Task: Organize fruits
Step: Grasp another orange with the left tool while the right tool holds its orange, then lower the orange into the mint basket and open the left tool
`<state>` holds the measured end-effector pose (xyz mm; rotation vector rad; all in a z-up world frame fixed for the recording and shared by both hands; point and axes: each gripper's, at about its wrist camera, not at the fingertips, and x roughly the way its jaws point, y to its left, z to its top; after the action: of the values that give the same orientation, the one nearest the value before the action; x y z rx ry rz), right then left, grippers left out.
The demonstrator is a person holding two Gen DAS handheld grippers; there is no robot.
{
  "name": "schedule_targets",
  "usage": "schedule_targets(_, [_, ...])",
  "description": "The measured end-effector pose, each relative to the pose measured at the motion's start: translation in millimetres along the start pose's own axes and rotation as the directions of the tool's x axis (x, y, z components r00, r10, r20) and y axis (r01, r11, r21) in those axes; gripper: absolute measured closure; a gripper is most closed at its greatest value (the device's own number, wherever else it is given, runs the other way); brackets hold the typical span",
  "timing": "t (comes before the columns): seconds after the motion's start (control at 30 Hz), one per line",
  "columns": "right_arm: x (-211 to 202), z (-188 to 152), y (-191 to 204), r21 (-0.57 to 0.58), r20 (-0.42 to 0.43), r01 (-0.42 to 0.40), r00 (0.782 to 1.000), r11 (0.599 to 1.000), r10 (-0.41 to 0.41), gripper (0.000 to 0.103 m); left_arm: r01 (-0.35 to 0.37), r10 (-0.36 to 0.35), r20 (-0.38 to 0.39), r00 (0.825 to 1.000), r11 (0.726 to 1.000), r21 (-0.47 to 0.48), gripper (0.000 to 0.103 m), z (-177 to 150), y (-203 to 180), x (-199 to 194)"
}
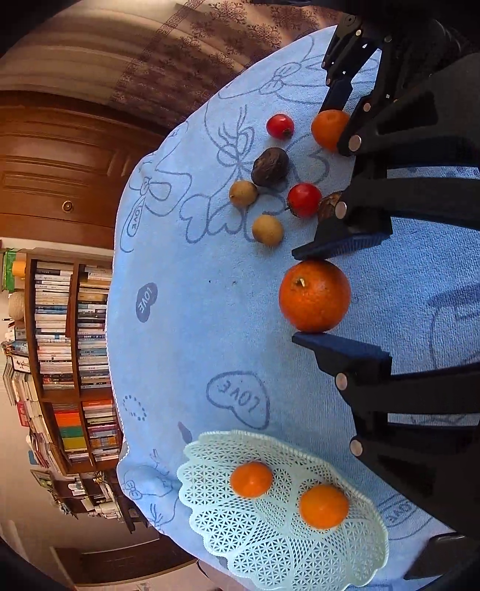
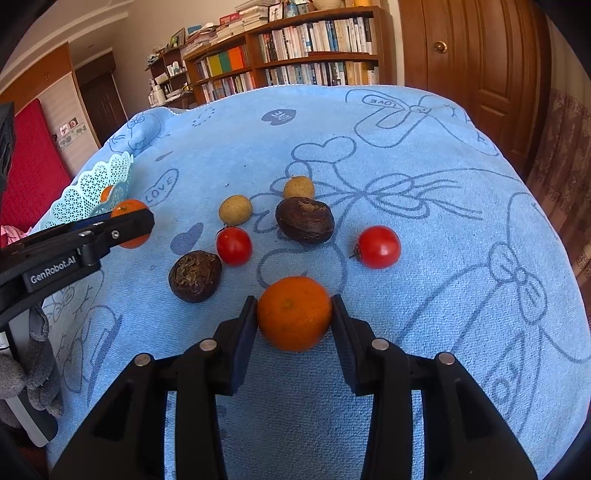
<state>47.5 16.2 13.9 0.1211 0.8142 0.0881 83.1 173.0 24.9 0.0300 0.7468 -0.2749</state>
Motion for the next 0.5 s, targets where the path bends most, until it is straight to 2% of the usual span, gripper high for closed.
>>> schedule_targets(0.3, [0,0,-1,0.001,0.001,0.000,1.000,1.000,0.000,0.063,-0.070,0.075,0.062,0.995,0.994,-0.082,0.062,5,42,-29])
schedule_targets(0.5, [0,1,-2,0.003,0.001,0.001,1.000,1.000,-0.001,0.063,-0.137,0.151,0.116,0.982,0.983,-0.126,0.062,10,70,-51])
